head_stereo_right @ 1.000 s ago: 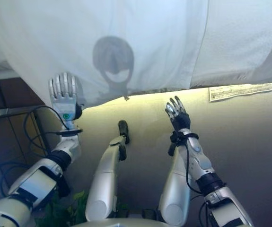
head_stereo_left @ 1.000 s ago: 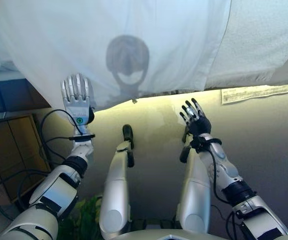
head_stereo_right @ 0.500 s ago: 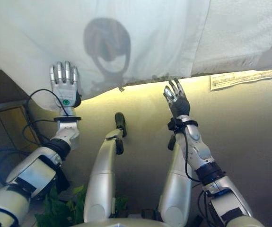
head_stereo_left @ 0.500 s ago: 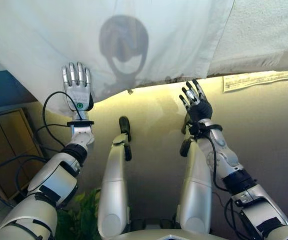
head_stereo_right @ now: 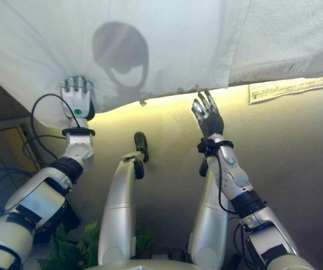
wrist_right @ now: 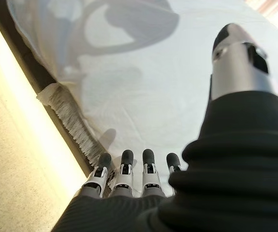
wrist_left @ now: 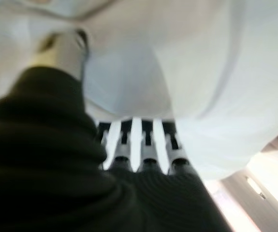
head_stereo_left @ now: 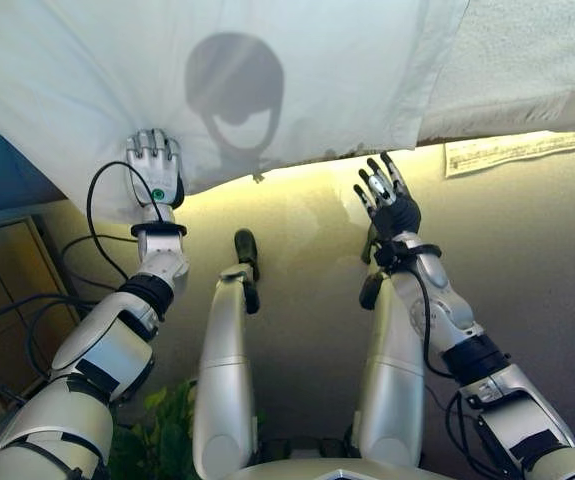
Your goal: Make the bed neatly
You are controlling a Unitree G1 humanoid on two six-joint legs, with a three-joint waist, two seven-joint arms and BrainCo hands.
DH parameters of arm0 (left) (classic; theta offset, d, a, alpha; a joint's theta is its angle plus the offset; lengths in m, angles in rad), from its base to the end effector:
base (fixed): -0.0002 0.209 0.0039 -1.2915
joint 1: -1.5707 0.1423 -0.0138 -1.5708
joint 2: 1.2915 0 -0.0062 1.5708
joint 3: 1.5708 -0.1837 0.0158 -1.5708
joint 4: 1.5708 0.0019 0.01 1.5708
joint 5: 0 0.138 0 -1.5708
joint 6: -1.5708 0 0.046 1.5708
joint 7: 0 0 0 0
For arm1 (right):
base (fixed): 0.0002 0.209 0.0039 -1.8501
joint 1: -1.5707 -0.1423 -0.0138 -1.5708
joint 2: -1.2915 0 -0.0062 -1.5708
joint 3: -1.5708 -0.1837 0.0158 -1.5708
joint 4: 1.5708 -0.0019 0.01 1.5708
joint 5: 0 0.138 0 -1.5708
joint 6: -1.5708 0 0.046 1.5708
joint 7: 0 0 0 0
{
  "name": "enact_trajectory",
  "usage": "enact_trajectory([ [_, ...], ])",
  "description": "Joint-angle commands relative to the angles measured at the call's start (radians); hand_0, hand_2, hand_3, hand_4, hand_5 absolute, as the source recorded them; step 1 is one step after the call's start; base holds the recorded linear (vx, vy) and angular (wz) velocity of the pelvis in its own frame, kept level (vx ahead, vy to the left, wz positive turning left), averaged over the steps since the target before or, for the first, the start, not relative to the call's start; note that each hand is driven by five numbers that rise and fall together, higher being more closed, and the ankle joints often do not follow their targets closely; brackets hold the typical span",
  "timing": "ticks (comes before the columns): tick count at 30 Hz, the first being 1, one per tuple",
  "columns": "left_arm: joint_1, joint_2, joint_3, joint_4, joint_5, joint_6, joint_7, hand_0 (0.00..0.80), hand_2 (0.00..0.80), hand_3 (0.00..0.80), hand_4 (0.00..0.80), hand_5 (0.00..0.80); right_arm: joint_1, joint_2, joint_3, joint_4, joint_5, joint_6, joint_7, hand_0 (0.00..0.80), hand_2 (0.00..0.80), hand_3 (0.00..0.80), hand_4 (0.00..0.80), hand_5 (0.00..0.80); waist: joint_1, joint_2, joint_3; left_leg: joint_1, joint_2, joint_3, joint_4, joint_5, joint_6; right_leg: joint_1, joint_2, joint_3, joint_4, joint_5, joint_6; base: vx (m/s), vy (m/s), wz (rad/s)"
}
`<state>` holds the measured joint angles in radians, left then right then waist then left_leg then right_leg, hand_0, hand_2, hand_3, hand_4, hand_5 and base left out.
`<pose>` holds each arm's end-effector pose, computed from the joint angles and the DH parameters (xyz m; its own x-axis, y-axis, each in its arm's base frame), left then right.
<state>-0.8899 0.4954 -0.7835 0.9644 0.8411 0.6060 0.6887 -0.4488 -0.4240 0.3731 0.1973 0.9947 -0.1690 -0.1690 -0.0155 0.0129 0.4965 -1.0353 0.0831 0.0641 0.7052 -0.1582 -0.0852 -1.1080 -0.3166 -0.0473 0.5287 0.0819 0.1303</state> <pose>0.3342 0.2107 0.0999 0.8503 0.1215 0.5121 -0.3887 -0.5109 0.7667 0.2761 -0.1527 0.1063 0.9780 0.1409 0.1536 -0.1970 0.8658 0.4599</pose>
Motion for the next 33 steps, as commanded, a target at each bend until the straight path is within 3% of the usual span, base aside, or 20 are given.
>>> enact_trajectory([
  [1, 0.051, 0.05, 0.06, 0.069, -0.032, 0.037, -0.048, 0.8, 0.8, 0.8, 0.8, 0.8, 0.037, -0.029, -0.012, -0.129, 0.011, -0.024, 0.019, 0.0, 0.0, 0.0, 0.0, 0.0, 0.011, 0.0, 0.024, -0.064, -0.017, -0.078, -0.1, 0.179, -0.032, -0.007, -0.026, 0.033, -0.019, 0.138, 0.124, -0.011, -0.015, -0.04],
  [6, 0.029, 0.061, 0.058, 0.079, -0.038, 0.031, -0.051, 0.8, 0.8, 0.8, 0.8, 0.8, 0.026, -0.028, -0.009, -0.123, 0.013, -0.035, 0.025, 0.0, 0.0, 0.0, 0.0, 0.0, 0.006, -0.005, 0.024, -0.086, -0.022, -0.079, -0.115, 0.219, -0.028, -0.025, -0.03, 0.026, -0.039, 0.172, 0.118, -0.062, -0.005, -0.02],
  [18, 0.034, 0.076, 0.061, 0.115, -0.094, -0.022, -0.025, 0.8, 0.8, 0.8, 0.8, 0.8, 0.046, -0.025, -0.009, -0.102, 0.024, -0.063, 0.069, 0.0, 0.0, 0.0, 0.0, 0.0, 0.0, -0.008, 0.024, 0.001, -0.017, -0.081, -0.173, 0.219, -0.026, 0.042, -0.029, 0.018, -0.076, 0.161, 0.117, 0.0, 0.0, 0.0],
  [22, 0.124, 0.093, 0.122, 0.139, -0.115, -0.114, -0.025, 0.8, 0.8, 0.8, 0.8, 0.8, 0.109, -0.006, -0.016, -0.088, 0.027, -0.091, 0.137, 0.0, 0.0, 0.0, 0.0, 0.0, 0.017, -0.01, 0.024, 0.131, -0.026, -0.08, -0.214, 0.203, -0.022, 0.164, -0.05, -0.005, -0.116, 0.163, 0.116, 0.055, -0.039, 0.02],
  [33, 0.365, 0.171, 0.3, 0.154, -0.002, -0.212, -0.112, 0.8, 0.8, 0.8, 0.8, 0.8, 0.221, -0.005, -0.092, -0.058, 0.024, -0.104, 0.226, 0.0, 0.0, 0.0, 0.0, 0.0, 0.06, 0.02, 0.024, 0.298, -0.039, -0.072, -0.246, 0.176, -0.004, 0.306, -0.102, -0.054, -0.104, 0.144, 0.11, 0.031, -0.02, 0.07],
])
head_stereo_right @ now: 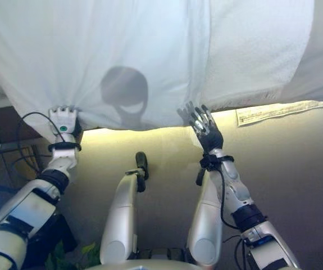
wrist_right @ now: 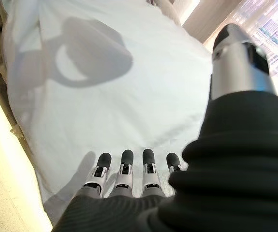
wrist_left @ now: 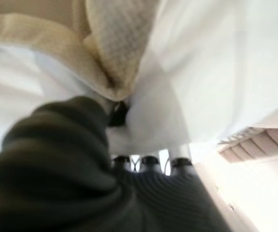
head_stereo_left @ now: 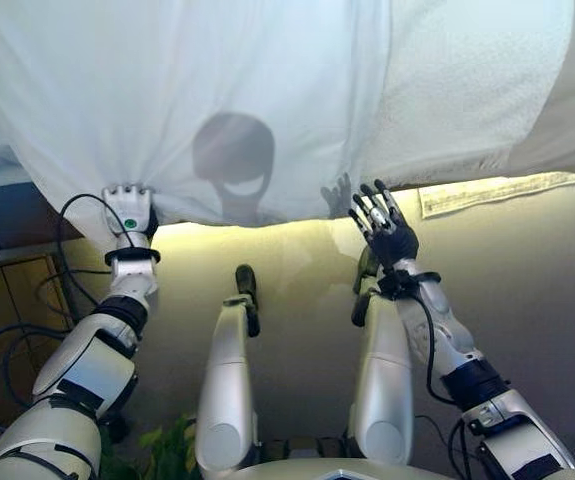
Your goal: Make the bed neatly
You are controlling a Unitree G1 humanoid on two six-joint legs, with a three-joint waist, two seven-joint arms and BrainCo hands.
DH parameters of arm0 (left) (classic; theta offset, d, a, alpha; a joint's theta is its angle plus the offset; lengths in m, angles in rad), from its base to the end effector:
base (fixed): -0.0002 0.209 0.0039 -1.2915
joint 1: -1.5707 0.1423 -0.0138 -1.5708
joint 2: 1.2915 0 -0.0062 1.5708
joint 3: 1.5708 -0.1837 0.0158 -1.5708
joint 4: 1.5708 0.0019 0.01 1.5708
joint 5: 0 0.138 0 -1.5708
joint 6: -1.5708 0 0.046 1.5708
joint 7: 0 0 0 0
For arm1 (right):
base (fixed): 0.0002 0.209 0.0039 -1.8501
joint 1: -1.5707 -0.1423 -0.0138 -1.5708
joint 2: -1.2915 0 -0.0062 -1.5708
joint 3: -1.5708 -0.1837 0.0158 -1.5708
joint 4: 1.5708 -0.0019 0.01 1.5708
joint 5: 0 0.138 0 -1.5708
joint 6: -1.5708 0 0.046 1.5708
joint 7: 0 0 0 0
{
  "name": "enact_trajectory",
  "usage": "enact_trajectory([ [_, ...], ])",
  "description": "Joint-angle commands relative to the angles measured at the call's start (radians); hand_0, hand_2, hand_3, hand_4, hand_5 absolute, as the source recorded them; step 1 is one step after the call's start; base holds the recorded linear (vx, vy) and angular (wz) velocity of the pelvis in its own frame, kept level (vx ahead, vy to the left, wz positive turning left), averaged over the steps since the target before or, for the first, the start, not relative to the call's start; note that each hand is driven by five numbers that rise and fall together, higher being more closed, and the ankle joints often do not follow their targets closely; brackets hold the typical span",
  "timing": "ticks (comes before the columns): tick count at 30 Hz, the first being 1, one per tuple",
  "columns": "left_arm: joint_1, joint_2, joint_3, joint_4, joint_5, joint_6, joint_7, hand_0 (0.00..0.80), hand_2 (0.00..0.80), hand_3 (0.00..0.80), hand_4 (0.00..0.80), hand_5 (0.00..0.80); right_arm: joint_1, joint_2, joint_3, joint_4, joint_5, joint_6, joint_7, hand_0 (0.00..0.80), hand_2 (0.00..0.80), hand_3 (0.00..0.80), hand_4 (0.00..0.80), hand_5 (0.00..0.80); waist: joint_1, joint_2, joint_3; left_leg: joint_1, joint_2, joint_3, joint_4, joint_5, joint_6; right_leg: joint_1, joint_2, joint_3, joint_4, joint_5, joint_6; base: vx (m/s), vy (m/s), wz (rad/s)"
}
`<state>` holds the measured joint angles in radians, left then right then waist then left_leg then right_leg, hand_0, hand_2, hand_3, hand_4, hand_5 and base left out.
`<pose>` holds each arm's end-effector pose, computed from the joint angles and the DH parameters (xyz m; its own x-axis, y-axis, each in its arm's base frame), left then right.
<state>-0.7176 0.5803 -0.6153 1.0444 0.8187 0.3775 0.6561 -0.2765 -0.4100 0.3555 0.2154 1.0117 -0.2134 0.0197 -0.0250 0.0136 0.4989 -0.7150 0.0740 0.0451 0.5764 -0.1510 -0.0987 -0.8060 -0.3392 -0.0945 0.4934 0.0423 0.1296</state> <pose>0.3001 0.2665 0.0591 0.9202 0.2483 0.3027 -0.1816 -0.4142 0.8919 0.2490 -0.1674 0.0632 0.9713 0.2101 0.1118 -0.2377 0.8310 0.5029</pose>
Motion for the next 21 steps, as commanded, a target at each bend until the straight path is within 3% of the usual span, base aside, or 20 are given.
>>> enact_trajectory([
  [1, 0.209, 0.085, 0.142, 0.072, 0.029, 0.021, -0.078, 0.8, 0.8, 0.8, 0.8, 0.8, 0.051, -0.022, -0.08, -0.079, 0.005, -0.058, 0.037, 0.0, 0.0, 0.0, 0.0, 0.0, 0.069, 0.022, 0.021, -0.016, -0.031, -0.053, -0.12, 0.17, 0.011, 0.009, -0.082, -0.01, -0.071, 0.183, 0.111, 0.0, 0.0, 0.0],
  [6, 0.253, 0.125, 0.184, 0.075, 0.033, -0.008, -0.041, 0.8, 0.8, 0.8, 0.8, 0.8, 0.058, -0.051, -0.111, -0.064, 0.0, -0.045, 0.055, 0.0, 0.0, 0.0, 0.0, 0.0, 0.065, 0.037, 0.021, 0.016, -0.033, -0.048, -0.141, 0.17, 0.009, 0.036, -0.087, -0.015, -0.09, 0.174, 0.109, -0.02, 0.06, 0.04],
  [10, 0.232, 0.135, 0.174, 0.066, 0.016, -0.038, -0.034, 0.8, 0.8, 0.8, 0.8, 0.8, 0.057, -0.066, -0.118, -0.06, 0.012, -0.04, 0.07, 0.0, 0.0, 0.0, 0.0, 0.0, 0.058, 0.035, 0.021, 0.01, -0.035, -0.045, -0.138, 0.17, 0.005, 0.033, -0.087, -0.015, -0.095, 0.177, 0.108, -0.039, 0.039, 0.02],
  [16, 0.256, 0.047, 0.084, 0.012, -0.041, -0.019, -0.022, 0.8, 0.8, 0.8, 0.8, 0.8, 0.036, -0.101, -0.133, -0.099, 0.008, 0.01, 0.042, 0.0, 0.0, 0.0, 0.0, 0.0, 0.034, 0.048, 0.021, 0.023, -0.037, -0.027, -0.16, 0.181, 0.002, 0.05, -0.082, -0.019, -0.133, 0.173, 0.115, -0.037, 0.095, 0.03],
  [21, 0.29, 0.01, 0.082, 0.038, -0.065, 0.007, -0.095, 0.8, 0.8, 0.8, 0.8, 0.8, 0.035, -0.104, -0.141, -0.107, 0.014, 0.028, 0.053, 0.0, 0.0, 0.0, 0.0, 0.0, 0.032, 0.039, 0.021, 0.05, -0.026, -0.019, -0.167, 0.179, -0.007, 0.088, -0.09, -0.025, -0.152, 0.176, 0.118, -0.007, 0.001, -0.04],
])
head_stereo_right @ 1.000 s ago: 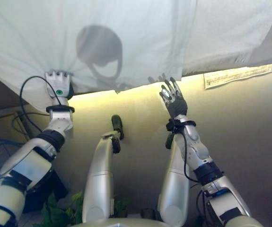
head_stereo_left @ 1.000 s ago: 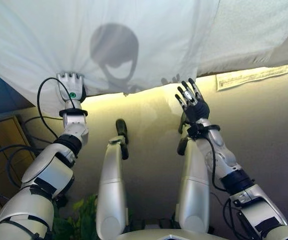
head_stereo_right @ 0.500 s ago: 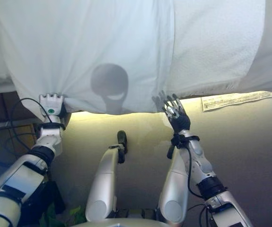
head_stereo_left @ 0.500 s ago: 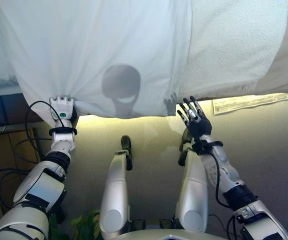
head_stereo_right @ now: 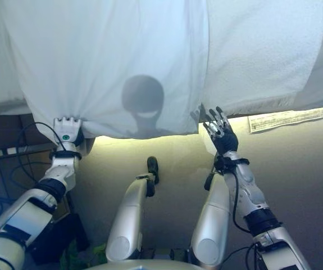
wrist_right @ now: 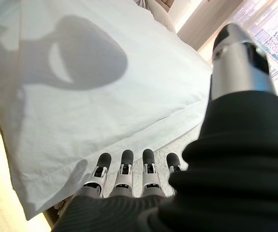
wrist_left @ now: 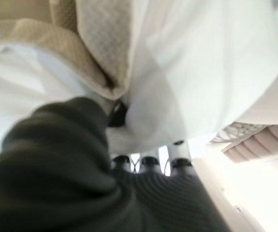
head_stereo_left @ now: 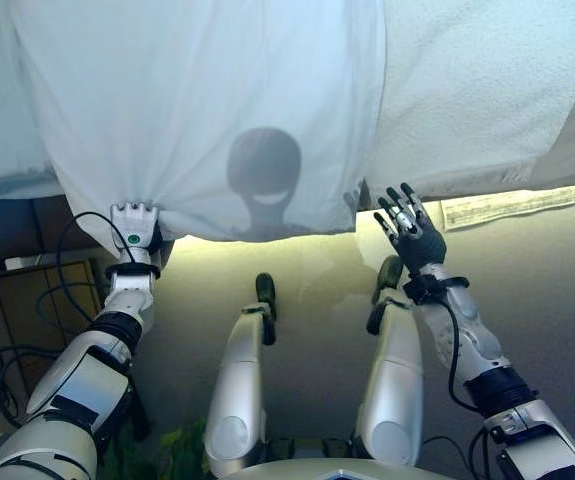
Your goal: Make the bed neatly
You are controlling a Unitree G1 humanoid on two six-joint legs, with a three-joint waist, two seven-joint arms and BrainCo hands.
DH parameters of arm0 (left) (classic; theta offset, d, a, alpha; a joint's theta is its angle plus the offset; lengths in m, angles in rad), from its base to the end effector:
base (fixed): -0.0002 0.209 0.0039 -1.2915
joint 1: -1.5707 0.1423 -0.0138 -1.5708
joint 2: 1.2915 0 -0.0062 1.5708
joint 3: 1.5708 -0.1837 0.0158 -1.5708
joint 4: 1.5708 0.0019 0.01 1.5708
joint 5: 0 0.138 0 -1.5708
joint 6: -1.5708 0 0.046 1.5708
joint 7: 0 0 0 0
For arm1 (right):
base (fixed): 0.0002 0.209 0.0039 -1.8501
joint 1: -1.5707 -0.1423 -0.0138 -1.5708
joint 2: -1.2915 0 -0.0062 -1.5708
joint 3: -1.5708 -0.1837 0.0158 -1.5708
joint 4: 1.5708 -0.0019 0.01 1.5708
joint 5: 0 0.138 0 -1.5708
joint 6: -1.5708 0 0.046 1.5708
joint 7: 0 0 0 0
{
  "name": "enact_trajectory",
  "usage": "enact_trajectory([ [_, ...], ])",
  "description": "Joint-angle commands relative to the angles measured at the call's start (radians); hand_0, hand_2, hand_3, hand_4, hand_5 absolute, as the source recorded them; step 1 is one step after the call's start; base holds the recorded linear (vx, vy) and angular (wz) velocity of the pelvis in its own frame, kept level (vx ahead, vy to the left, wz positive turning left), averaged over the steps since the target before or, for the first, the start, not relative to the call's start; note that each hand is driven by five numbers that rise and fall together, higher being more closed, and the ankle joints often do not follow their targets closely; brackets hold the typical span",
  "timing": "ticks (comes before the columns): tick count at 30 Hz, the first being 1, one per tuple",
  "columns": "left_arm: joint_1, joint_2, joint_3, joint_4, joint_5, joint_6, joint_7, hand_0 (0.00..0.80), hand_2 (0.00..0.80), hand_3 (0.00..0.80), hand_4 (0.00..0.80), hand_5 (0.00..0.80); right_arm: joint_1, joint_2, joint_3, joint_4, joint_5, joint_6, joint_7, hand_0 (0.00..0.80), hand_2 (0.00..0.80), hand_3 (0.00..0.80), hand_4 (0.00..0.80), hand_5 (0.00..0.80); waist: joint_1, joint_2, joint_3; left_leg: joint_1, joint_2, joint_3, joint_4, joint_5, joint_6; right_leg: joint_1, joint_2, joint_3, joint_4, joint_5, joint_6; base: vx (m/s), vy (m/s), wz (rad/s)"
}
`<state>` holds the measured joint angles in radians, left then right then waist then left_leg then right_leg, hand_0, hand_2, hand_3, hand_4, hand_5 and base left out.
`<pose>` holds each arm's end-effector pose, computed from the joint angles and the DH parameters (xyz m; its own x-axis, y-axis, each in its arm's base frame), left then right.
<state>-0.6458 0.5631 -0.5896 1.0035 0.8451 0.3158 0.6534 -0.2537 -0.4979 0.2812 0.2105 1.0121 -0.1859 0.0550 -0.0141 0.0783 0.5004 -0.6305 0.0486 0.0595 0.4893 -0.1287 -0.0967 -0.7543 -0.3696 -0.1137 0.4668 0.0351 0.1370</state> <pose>0.2892 0.2601 0.0412 0.9493 0.1956 0.2460 -0.1633 -0.3619 0.9178 0.2479 -0.1998 0.0697 0.9786 0.1726 0.1120 -0.2046 0.8740 0.4408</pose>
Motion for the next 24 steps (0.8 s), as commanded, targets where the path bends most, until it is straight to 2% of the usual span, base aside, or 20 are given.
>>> enact_trajectory([
  [1, 0.233, 0.021, 0.059, 0.089, -0.098, 0.071, -0.11, 0.8, 0.8, 0.8, 0.8, 0.8, 0.013, -0.015, -0.068, -0.104, 0.011, 0.003, 0.021, 0.0, 0.0, 0.0, 0.0, 0.0, 0.022, -0.026, 0.02, -0.028, 0.0, -0.033, -0.082, 0.156, -0.01, 0.044, -0.062, -0.008, -0.129, 0.184, 0.111, 0.079, -0.015, -0.04],
  [2, 0.25, 0.012, 0.066, 0.102, -0.11, 0.07, -0.121, 0.8, 0.8, 0.8, 0.8, 0.8, 0.013, -0.012, -0.065, -0.103, 0.006, 0.005, 0.023, 0.0, 0.0, 0.0, 0.0, 0.0, 0.027, -0.022, 0.019, -0.01, 0.009, -0.037, -0.079, 0.128, -0.018, 0.059, -0.056, -0.005, -0.118, 0.156, 0.117, 0.082, -0.006, -0.05],
  [3, 0.26, 0.004, 0.072, 0.113, -0.116, 0.064, -0.127, 0.8, 0.8, 0.8, 0.8, 0.8, 0.011, -0.009, -0.061, -0.102, -0.001, 0.006, 0.018, 0.0, 0.0, 0.0, 0.0, 0.0, 0.028, -0.021, 0.019, -0.005, 0.01, -0.037, -0.08, 0.129, -0.019, 0.063, -0.057, -0.006, -0.119, 0.154, 0.117, 0.085, 0.01, -0.07],
  [4, 0.269, -0.004, 0.078, 0.126, -0.125, 0.052, -0.132, 0.8, 0.8, 0.8, 0.8, 0.8, 0.01, -0.004, -0.058, -0.1, -0.01, 0.008, 0.013, 0.0, 0.0, 0.0, 0.0, 0.0, 0.028, -0.019, 0.019, 0.0, 0.01, -0.037, -0.083, 0.131, -0.021, 0.068, -0.059, -0.006, -0.12, 0.151, 0.117, -0.065, 0.056, -0.08],
  [5, 0.279, -0.013, 0.084, 0.139, -0.128, 0.034, -0.128, 0.8, 0.8, 0.8, 0.8, 0.8, 0.009, -0.002, -0.058, -0.095, -0.016, 0.01, 0.013, 0.0, 0.0, 0.0, 0.0, 0.0, 0.024, -0.02, 0.02, -0.009, 0.002, -0.033, -0.091, 0.16, -0.016, 0.063, -0.068, -0.008, -0.132, 0.175, 0.11, -0.064, 0.062, -0.08],
  [9, 0.313, -0.04, 0.103, 0.149, -0.099, -0.006, -0.114, 0.8, 0.8, 0.8, 0.8, 0.8, 0.015, 0.012, -0.055, -0.098, -0.037, 0.008, 0.005, 0.0, 0.0, 0.0, 0.0, 0.0, 0.037, -0.016, 0.02, -0.019, 0.003, -0.044, -0.093, 0.164, -0.016, 0.055, -0.066, -0.004, -0.125, 0.169, 0.109, -0.016, 0.015, -0.05],
  [17, 0.343, -0.051, 0.086, 0.119, -0.111, -0.082, -0.104, 0.8, 0.8, 0.8, 0.8, 0.8, 0.027, 0.03, -0.04, -0.126, -0.021, -0.035, -0.017, 0.0, 0.0, 0.0, 0.0, 0.0, 0.072, -0.05, 0.02, -0.074, 0.01, -0.073, -0.096, 0.168, -0.014, 0.029, -0.05, -0.036, -0.133, 0.168, 0.109, -0.023, -0.076, 0.04],
  [18, 0.351, -0.06, 0.076, 0.115, -0.133, -0.101, -0.113, 0.744, 0.744, 0.744, 0.744, 0.744, 0.033, 0.036, -0.033, -0.132, -0.02, -0.044, -0.017, 0.0, 0.0, 0.0, 0.0, 0.0, 0.083, -0.054, 0.02, -0.064, 0.017, -0.078, -0.088, 0.137, -0.018, 0.038, -0.042, -0.035, -0.117, 0.14, 0.115, 0.068, -0.088, 0.06],
  [19, 0.351, -0.064, 0.072, 0.116, -0.142, -0.109, -0.122, 0.292, 0.292, 0.292, 0.292, 0.292, 0.034, 0.038, -0.028, -0.134, -0.02, -0.049, -0.019, 0.0, 0.0, 0.0, 0.0, 0.0, 0.086, -0.057, 0.02, -0.069, 0.016, -0.079, -0.085, 0.136, -0.017, 0.035, -0.042, -0.038, -0.114, 0.14, 0.115, 0.067, -0.087, 0.04],
  [20, 0.35, -0.07, 0.063, 0.119, -0.163, -0.134, -0.156, 0.0, 0.0, 0.0, 0.0, 0.0, 0.034, 0.044, -0.021, -0.139, -0.022, -0.054, -0.022, 0.0, 0.0, 0.0, 0.0, 0.0, 0.09, -0.061, 0.02, -0.076, 0.018, -0.081, -0.081, 0.133, -0.017, 0.031, -0.041, -0.041, -0.109, 0.139, 0.115, -0.01, -0.045, 0.03],
  [22, 0.352, -0.085, 0.044, 0.125, -0.183, -0.172, -0.198, 0.0, 0.0, 0.0, 0.0, 0.0, 0.032, 0.047, -0.016, -0.146, -0.02, -0.053, -0.025, 0.0, 0.0, 0.0, 0.0, 0.0, 0.092, -0.066, 0.02, -0.082, 0.018, -0.083, -0.082, 0.133, -0.014, 0.027, -0.038, -0.044, -0.108, 0.14, 0.116, -0.006, -0.043, 0.01],
  [24, 0.359, -0.107, 0.009, 0.137, -0.201, -0.227, -0.29, 0.0, 0.0, 0.0, 0.0, 0.0, 0.032, 0.053, -0.011, -0.153, -0.019, -0.056, -0.029, 0.0, 0.0, 0.0, 0.0, 0.0, 0.093, -0.072, 0.02, -0.093, 0.017, -0.089, -0.08, 0.131, -0.01, 0.021, -0.03, -0.047, -0.11, 0.144, 0.118, -0.003, -0.054, 0.06],
])
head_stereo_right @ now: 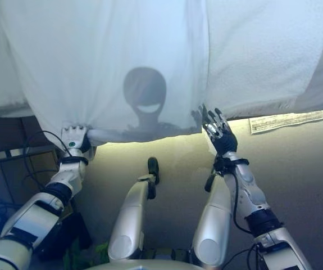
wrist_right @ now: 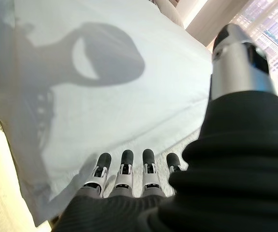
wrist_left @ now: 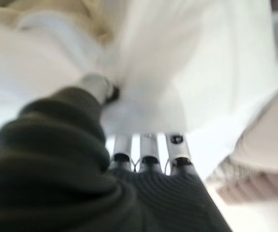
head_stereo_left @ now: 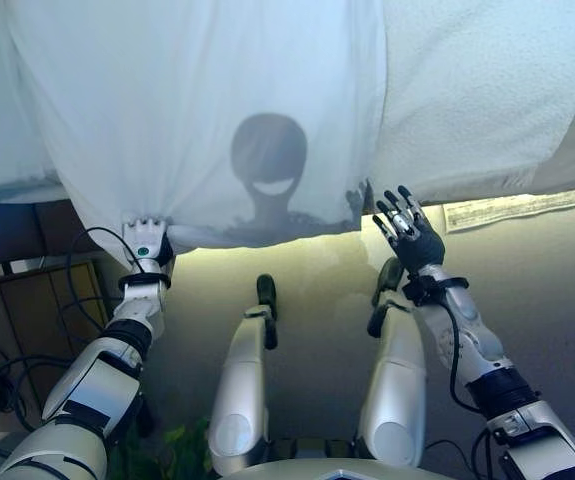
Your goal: Make the bed neatly
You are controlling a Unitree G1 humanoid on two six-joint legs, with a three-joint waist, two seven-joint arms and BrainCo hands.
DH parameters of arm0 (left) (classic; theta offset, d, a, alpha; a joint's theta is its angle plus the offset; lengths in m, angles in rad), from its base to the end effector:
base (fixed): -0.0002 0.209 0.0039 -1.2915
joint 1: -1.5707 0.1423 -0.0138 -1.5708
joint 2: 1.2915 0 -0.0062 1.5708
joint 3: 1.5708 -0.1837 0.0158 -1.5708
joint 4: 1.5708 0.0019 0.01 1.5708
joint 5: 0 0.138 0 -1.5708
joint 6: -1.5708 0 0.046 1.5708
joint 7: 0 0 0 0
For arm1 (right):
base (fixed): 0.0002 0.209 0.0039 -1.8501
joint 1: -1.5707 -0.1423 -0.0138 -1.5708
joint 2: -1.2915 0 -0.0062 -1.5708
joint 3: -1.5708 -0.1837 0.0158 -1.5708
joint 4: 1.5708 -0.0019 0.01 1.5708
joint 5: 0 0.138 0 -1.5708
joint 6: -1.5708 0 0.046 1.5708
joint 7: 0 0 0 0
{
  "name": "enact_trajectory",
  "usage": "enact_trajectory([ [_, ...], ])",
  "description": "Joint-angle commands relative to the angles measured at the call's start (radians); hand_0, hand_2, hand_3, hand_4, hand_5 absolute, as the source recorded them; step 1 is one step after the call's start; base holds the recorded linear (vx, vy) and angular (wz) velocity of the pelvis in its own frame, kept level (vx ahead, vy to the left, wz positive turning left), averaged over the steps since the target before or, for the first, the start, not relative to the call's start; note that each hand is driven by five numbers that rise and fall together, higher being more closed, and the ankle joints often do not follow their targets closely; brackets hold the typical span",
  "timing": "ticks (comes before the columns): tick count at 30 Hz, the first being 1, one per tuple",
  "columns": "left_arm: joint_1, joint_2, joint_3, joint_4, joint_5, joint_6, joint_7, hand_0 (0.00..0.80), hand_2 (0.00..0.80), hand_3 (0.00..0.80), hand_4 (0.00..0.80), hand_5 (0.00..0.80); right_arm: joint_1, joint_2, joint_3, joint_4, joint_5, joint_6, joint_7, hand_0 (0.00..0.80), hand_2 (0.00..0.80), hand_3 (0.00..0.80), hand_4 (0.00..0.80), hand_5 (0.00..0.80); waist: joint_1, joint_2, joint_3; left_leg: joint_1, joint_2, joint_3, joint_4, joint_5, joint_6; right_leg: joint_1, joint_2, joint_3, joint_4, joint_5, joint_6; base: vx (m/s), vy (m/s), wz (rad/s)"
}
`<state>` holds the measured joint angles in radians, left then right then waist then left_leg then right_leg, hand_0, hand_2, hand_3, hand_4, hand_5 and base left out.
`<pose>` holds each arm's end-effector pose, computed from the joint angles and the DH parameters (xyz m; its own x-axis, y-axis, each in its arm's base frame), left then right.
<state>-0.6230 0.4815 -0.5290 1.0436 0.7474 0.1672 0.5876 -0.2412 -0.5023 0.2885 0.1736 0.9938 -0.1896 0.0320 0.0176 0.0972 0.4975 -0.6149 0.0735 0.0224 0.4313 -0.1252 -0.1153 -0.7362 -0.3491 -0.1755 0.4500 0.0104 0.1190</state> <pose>0.2854 0.2387 0.0218 0.9756 0.1973 0.0962 -0.0759 -0.1077 0.9913 0.2451 -0.1968 0.0723 0.9772 0.1743 0.1214 -0.2099 0.8802 0.4256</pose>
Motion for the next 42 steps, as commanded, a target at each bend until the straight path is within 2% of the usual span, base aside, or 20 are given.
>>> enact_trajectory([
  [1, 0.339, -0.03, -0.06, 0.1, -0.108, -0.09, -0.243, 0.0, 0.0, 0.0, 0.0, 0.0, 0.02, 0.058, -0.018, -0.117, 0.0, -0.053, -0.007, 0.0, 0.0, 0.0, 0.0, 0.0, 0.062, -0.092, 0.023, -0.109, -0.008, -0.053, -0.022, 0.127, 0.009, 0.002, -0.049, 0.014, -0.094, 0.17, 0.136, 0.001, -0.057, 0.14],
  [5, 0.373, -0.065, -0.112, 0.127, -0.114, -0.117, -0.374, 0.0, 0.0, 0.0, 0.0, 0.0, 0.028, 0.06, -0.02, -0.121, 0.012, -0.064, 0.001, 0.0, 0.0, 0.0, 0.0, 0.0, 0.064, -0.1, 0.023, -0.104, -0.009, -0.056, -0.032, 0.12, 0.016, 0.014, -0.037, 0.006, -0.11, 0.174, 0.138, 0.01, -0.052, 0.11],
  [7, 0.382, -0.071, -0.126, 0.138, -0.145, -0.093, -0.365, 0.0, 0.0, 0.0, 0.0, 0.0, 0.03, 0.064, -0.021, -0.114, 0.014, -0.069, 0.011, 0.0, 0.0, 0.0, 0.0, 0.0, 0.062, -0.103, 0.023, -0.097, -0.011, -0.057, -0.034, 0.116, 0.018, 0.024, -0.033, 0.005, -0.114, 0.174, 0.138, 0.023, -0.038, 0.0],
  [10, 0.357, -0.048, -0.107, 0.147, -0.317, -0.084, -0.313, 0.0, 0.0, 0.0, 0.0, 0.0, 0.025, 0.072, -0.025, -0.09, 0.017, -0.07, 0.034, 0.0, 0.0, 0.0, 0.0, 0.0, 0.057, -0.102, 0.023, -0.09, -0.017, -0.057, -0.022, 0.105, 0.02, 0.029, -0.034, 0.01, -0.103, 0.169, 0.134, 0.051, -0.023, -0.03],
  [11, 0.348, -0.042, -0.093, 0.148, -0.377, -0.097, -0.287, 0.0, 0.0, 0.0, 0.0, 0.0, 0.026, 0.075, -0.026, -0.083, 0.015, -0.07, 0.039, 0.0, 0.0, 0.0, 0.0, 0.0, 0.055, -0.1, 0.023, -0.09, -0.018, -0.056, -0.018, 0.103, 0.021, 0.028, -0.034, 0.013, -0.097, 0.166, 0.133, 0.045, 0.019, 0.03],
  [12, 0.324, -0.029, -0.056, 0.144, -0.5, -0.146, -0.231, 0.0, 0.0, 0.0, 0.0, 0.0, 0.022, 0.082, -0.028, -0.075, 0.009, -0.065, 0.042, 0.0, 0.0, 0.0, 0.0, 0.0, 0.052, -0.095, 0.023, -0.089, -0.02, -0.055, -0.013, 0.103, 0.022, 0.023, -0.035, 0.021, -0.086, 0.161, 0.131, 0.037, 0.032, 0.05],
  [13, 0.308, -0.018, -0.025, 0.138, -0.532, -0.169, -0.226, 0.0, 0.0, 0.0, 0.0, 0.0, 0.022, 0.084, -0.031, -0.074, 0.004, -0.06, 0.04, 0.0, 0.0, 0.0, 0.0, 0.0, 0.051, -0.091, 0.023, -0.09, -0.021, -0.053, -0.009, 0.103, 0.022, 0.018, -0.037, 0.026, -0.077, 0.158, 0.13, 0.048, 0.052, 0.08],
  [16, 0.235, 0.053, 0.102, 0.081, -0.662, -0.306, -0.154, 0.0, 0.0, 0.0, 0.0, 0.0, 0.027, 0.086, -0.056, -0.066, -0.013, -0.033, 0.035, 0.0, 0.0, 0.0, 0.0, 0.0, 0.046, -0.065, 0.023, -0.091, -0.029, -0.048, 0.009, 0.101, 0.022, -0.007, -0.05, 0.053, -0.032, 0.148, 0.125, 0.023, 0.11, 0.13],
  [17, 0.216, 0.078, 0.126, 0.055, -0.679, -0.323, -0.14, 0.0, 0.0, 0.0, 0.0, 0.0, 0.025, 0.084, -0.066, -0.068, -0.018, -0.024, 0.034, 0.0, 0.0, 0.0, 0.0, 0.0, 0.039, -0.061, 0.023, -0.108, -0.04, -0.044, 0.003, 0.132, 0.027, -0.025, -0.061, 0.053, -0.039, 0.177, 0.115, -0.033, 0.13, 0.15],
  [18, 0.199, 0.102, 0.144, 0.017, -0.704, -0.346, -0.107, 0.0, 0.0, 0.0, 0.0, 0.0, 0.027, 0.081, -0.076, -0.068, -0.021, -0.016, 0.031, 0.0, 0.0, 0.0, 0.0, 0.0, 0.038, -0.053, 0.023, -0.107, -0.043, -0.043, 0.006, 0.13, 0.029, -0.028, -0.063, 0.059, -0.032, 0.175, 0.113, -0.042, 0.1, 0.13],
  [22, 0.173, 0.128, 0.176, -0.086, -0.706, -0.354, 0.009, 0.0, 0.0, 0.0, 0.0, 0.0, 0.029, 0.073, -0.086, -0.075, -0.02, -0.005, 0.017, 0.0, 0.0, 0.0, 0.0, 0.0, 0.037, -0.041, 0.023, -0.112, -0.048, -0.037, 0.017, 0.13, 0.034, -0.038, -0.067, 0.067, -0.017, 0.174, 0.11, 0.034, 0.055, -0.02],
  [25, 0.155, 0.118, 0.188, -0.128, -0.666, -0.341, 0.103, 0.0, 0.0, 0.0, 0.0, 0.0, 0.018, 0.069, -0.079, -0.073, -0.013, -0.009, 0.004, 0.0, 0.0, 0.0, 0.0, 0.0, 0.038, -0.045, 0.023, -0.117, -0.054, -0.038, 0.014, 0.137, 0.037, -0.041, -0.062, 0.069, -0.021, 0.177, 0.108, 0.05, 0.015, -0.06],
  [26, 0.152, 0.111, 0.189, -0.14, -0.655, -0.333, 0.126, 0.0, 0.0, 0.0, 0.0, 0.0, 0.015, 0.069, -0.072, -0.069, -0.012, -0.012, 0.0, 0.0, 0.0, 0.0, 0.0, 0.0, 0.042, -0.045, 0.023, -0.104, -0.049, -0.04, 0.021, 0.108, 0.033, -0.031, -0.055, 0.075, -0.007, 0.148, 0.119, 0.097, 0.01, 0.0],
  [27, 0.144, 0.105, 0.19, -0.146, -0.64, -0.323, 0.143, 0.0, 0.0, 0.0, 0.0, 0.0, 0.011, 0.07, -0.066, -0.066, -0.013, -0.017, -0.002, 0.0, 0.0, 0.0, 0.0, 0.0, 0.042, -0.047, 0.023, -0.11, -0.049, -0.04, 0.022, 0.111, 0.033, -0.036, -0.053, 0.077, -0.006, 0.149, 0.119, 0.094, 0.014, 0.01],
  [32, 0.09, 0.077, 0.152, -0.134, -0.519, -0.241, 0.24, 0.0, 0.0, 0.0, 0.0, 0.0, -0.028, 0.072, -0.028, -0.065, -0.027, -0.04, -0.034, 0.0, 0.0, 0.0, 0.0, 0.0, 0.037, -0.061, 0.023, -0.157, -0.049, -0.042, 0.026, 0.126, 0.032, -0.074, -0.038, 0.087, -0.008, 0.156, 0.119, 0.007, 0.047, -0.05],
  [38, 0.015, 0.075, 0.105, -0.101, -0.477, -0.163, 0.269, 0.0, 0.0, 0.0, 0.0, 0.0, -0.078, 0.058, -0.001, -0.094, -0.055, -0.053, -0.083, 0.0, 0.0, 0.0, 0.0, 0.0, 0.024, -0.076, 0.023, -0.276, -0.049, -0.051, 0.074, 0.132, 0.027, -0.189, -0.024, 0.125, 0.013, 0.188, 0.123, -0.02, 0.095, -0.04],
  [42, -0.006, 0.088, 0.094, -0.093, -0.443, -0.116, 0.27, 0.0, 0.0, 0.0, 0.0, 0.0, -0.094, 0.042, 0.001, -0.115, -0.061, -0.059, -0.11, 0.0, 0.0, 0.0, 0.0, 0.0, 0.027, -0.08, 0.023, -0.384, -0.04, -0.055, 0.158, 0.112, 0.024, -0.288, -0.017, 0.153, 0.086, 0.186, 0.124, -0.029, 0.087, -0.1],
])
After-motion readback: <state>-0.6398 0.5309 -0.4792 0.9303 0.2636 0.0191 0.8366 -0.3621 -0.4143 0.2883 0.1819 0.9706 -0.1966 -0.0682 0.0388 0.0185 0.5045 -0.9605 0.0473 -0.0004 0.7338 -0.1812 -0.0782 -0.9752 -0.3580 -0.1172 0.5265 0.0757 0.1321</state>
